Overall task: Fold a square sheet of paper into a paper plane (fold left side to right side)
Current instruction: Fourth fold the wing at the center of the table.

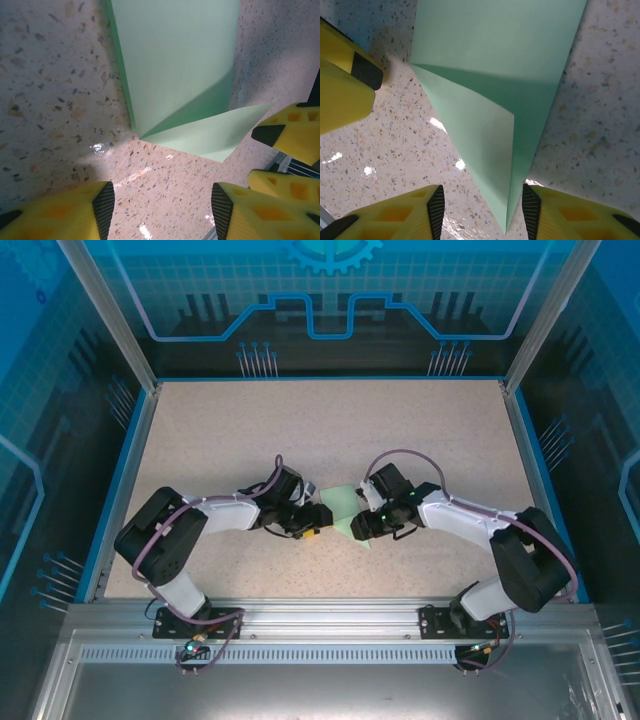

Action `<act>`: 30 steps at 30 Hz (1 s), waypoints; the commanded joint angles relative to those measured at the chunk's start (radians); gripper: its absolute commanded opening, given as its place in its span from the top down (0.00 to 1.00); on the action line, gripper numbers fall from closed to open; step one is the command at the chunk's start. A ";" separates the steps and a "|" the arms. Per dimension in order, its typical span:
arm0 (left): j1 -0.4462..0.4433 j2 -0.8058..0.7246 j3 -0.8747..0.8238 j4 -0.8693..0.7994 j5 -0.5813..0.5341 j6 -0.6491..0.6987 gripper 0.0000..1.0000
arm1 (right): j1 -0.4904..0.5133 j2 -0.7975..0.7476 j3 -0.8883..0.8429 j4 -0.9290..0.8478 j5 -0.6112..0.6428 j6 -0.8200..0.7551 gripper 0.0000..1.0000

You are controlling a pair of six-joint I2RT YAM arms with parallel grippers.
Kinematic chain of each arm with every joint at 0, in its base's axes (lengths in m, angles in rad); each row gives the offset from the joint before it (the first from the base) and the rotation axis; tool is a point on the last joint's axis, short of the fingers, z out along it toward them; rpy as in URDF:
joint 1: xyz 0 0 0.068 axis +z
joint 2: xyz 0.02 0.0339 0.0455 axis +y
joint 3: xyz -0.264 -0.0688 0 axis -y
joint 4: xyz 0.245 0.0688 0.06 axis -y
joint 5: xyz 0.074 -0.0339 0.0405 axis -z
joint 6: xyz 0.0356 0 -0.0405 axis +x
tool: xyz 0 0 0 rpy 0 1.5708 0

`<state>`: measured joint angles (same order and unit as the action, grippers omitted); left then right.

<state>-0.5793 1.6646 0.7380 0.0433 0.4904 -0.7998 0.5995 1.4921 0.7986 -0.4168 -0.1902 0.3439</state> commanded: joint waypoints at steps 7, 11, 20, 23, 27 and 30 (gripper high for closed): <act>-0.020 0.021 0.029 0.022 -0.004 -0.034 0.40 | -0.040 0.080 0.069 0.023 -0.012 -0.022 0.81; -0.021 0.017 0.031 0.030 -0.003 -0.044 0.39 | -0.061 0.065 0.038 0.056 -0.101 0.006 0.94; -0.032 0.025 0.048 0.056 0.003 -0.064 0.40 | -0.104 0.032 -0.022 0.102 -0.235 0.078 0.97; -0.036 0.033 0.055 0.062 0.003 -0.067 0.40 | -0.120 0.032 -0.035 0.122 -0.269 0.097 0.98; -0.037 0.039 0.061 0.061 0.003 -0.069 0.40 | -0.143 0.015 -0.059 0.146 -0.302 0.115 0.98; -0.037 0.038 0.067 0.048 -0.002 -0.064 0.39 | -0.160 0.004 -0.074 0.157 -0.321 0.124 0.98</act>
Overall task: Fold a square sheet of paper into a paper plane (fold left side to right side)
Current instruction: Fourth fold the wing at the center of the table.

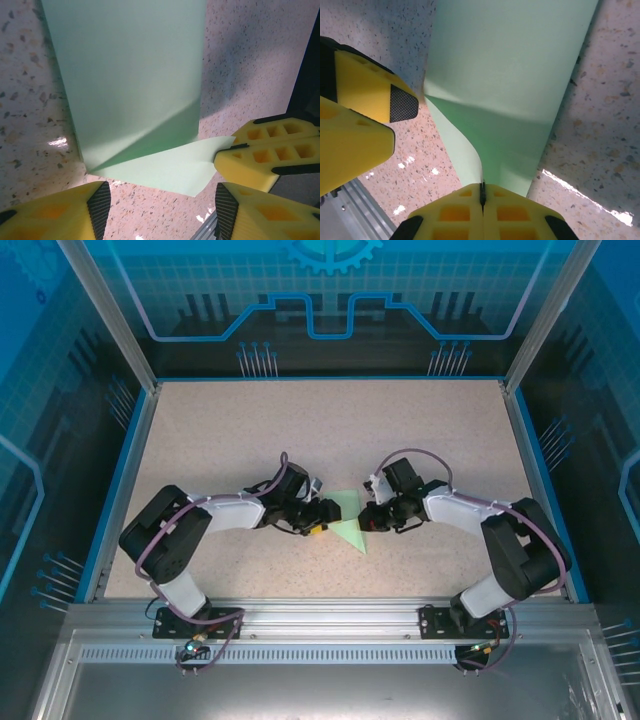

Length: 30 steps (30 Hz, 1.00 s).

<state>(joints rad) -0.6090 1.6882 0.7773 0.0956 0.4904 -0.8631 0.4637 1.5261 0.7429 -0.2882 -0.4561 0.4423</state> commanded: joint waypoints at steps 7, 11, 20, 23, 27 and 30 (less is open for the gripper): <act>-0.008 0.007 0.033 -0.023 -0.015 0.007 0.36 | -0.045 -0.038 -0.038 0.050 -0.087 0.037 0.98; -0.010 0.026 0.035 0.003 -0.009 -0.008 0.41 | -0.045 -0.031 -0.042 0.052 -0.095 0.036 0.98; -0.016 0.038 0.069 0.009 -0.007 -0.008 0.60 | -0.045 -0.026 -0.031 -0.002 -0.039 0.004 0.84; -0.018 0.031 0.071 0.003 -0.008 -0.006 0.61 | -0.039 -0.066 -0.018 -0.063 0.054 -0.027 0.69; -0.018 0.028 0.070 0.002 -0.007 -0.010 0.62 | -0.030 -0.160 -0.017 -0.121 0.165 -0.060 0.55; -0.021 0.024 0.074 0.003 -0.003 -0.014 0.62 | 0.002 -0.230 -0.027 -0.143 0.236 -0.083 0.52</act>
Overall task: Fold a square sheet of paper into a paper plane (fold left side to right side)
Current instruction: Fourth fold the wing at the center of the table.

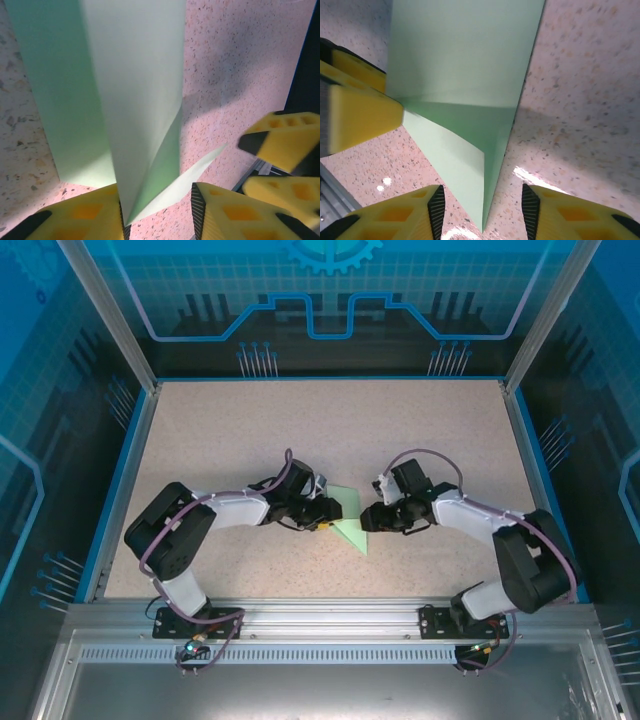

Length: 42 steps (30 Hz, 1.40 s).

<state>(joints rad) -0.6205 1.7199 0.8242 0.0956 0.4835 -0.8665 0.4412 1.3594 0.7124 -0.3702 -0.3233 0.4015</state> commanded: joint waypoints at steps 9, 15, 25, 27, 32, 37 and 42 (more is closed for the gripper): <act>-0.010 -0.034 0.048 -0.052 -0.008 -0.021 0.62 | 0.331 -0.154 -0.047 0.002 0.385 -0.064 0.52; -0.010 -0.036 0.071 -0.085 -0.022 -0.046 0.69 | 0.451 -0.040 -0.037 0.070 0.542 -0.070 0.52; -0.010 -0.037 0.091 -0.110 -0.028 -0.062 0.74 | 0.508 0.094 0.012 0.095 0.635 -0.070 0.51; -0.010 -0.036 0.097 -0.114 -0.029 -0.061 0.74 | 0.509 0.104 0.015 0.091 0.645 -0.068 0.51; -0.009 -0.030 0.110 -0.122 -0.027 -0.058 0.75 | 0.511 0.123 0.019 0.090 0.656 -0.067 0.55; -0.010 -0.028 0.118 -0.130 -0.024 -0.053 0.75 | 0.511 0.139 0.019 0.089 0.656 -0.067 0.60; -0.010 -0.031 0.127 -0.144 -0.028 -0.043 0.75 | 0.513 0.142 0.017 0.089 0.643 -0.068 0.72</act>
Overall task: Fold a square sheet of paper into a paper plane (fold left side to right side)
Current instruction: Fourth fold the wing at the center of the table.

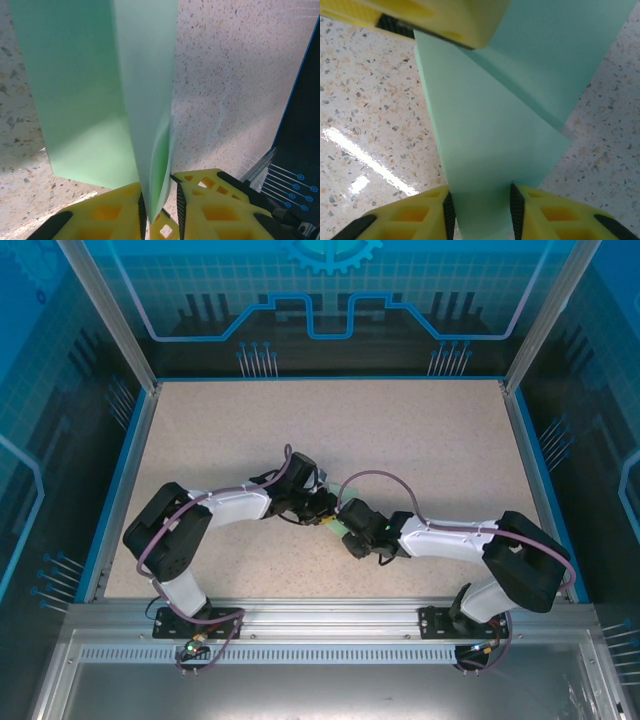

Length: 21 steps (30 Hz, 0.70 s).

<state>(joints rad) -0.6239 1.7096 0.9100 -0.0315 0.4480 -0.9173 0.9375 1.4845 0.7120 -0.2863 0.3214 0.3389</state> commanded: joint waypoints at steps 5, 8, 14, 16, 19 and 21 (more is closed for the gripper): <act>-0.007 -0.031 0.046 -0.026 0.007 0.015 0.69 | 0.017 0.019 0.007 0.004 -0.027 -0.003 0.82; -0.007 -0.046 0.050 -0.043 0.001 0.028 0.63 | 0.017 0.019 -0.003 0.009 -0.049 0.005 0.88; 0.007 -0.116 0.051 -0.102 -0.028 0.068 0.45 | 0.012 0.016 -0.015 0.022 -0.112 0.021 0.93; 0.024 -0.146 0.046 -0.123 -0.032 0.081 0.40 | 0.005 0.013 -0.021 0.029 -0.135 0.024 0.94; 0.057 -0.202 0.024 -0.154 -0.050 0.094 0.34 | -0.016 0.001 -0.029 0.041 -0.182 0.029 0.95; 0.078 -0.240 -0.001 -0.167 -0.061 0.096 0.31 | -0.031 -0.009 -0.036 0.053 -0.223 0.030 0.95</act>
<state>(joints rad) -0.5655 1.5513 0.9138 -0.2134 0.3676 -0.8478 0.9218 1.4849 0.6987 -0.2413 0.1986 0.3763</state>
